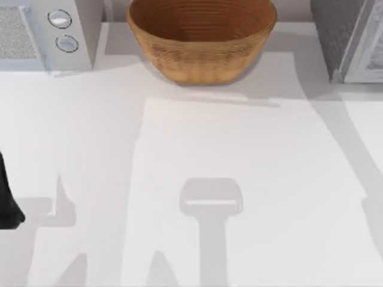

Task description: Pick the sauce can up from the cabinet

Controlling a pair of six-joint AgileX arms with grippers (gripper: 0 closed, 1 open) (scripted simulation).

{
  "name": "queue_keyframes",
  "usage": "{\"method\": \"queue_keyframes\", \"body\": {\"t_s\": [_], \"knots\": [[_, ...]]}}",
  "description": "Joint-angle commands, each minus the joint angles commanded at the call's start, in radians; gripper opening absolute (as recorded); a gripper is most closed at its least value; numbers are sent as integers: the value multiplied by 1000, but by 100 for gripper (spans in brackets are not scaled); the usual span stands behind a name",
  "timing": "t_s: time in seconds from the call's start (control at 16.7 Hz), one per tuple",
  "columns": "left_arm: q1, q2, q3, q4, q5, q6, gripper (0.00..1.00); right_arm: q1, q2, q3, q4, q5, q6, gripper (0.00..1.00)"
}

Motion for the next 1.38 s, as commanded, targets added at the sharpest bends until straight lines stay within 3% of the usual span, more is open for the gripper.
{"method": "queue_keyframes", "body": {"t_s": [0.42, 0.6, 1.02, 1.38], "knots": [[0, 0, 0, 0, 0, 0, 100, 213, -280, 9, -299, 207, 2, 0], [0, 0, 0, 0, 0, 0, 100, 255, -327, 9, -347, 245, 2, 0], [0, 0, 0, 0, 0, 0, 100, 237, -376, -52, -314, 219, 3, 0], [0, 0, 0, 0, 0, 0, 100, 149, -641, -462, -156, 101, -3, 0]]}}
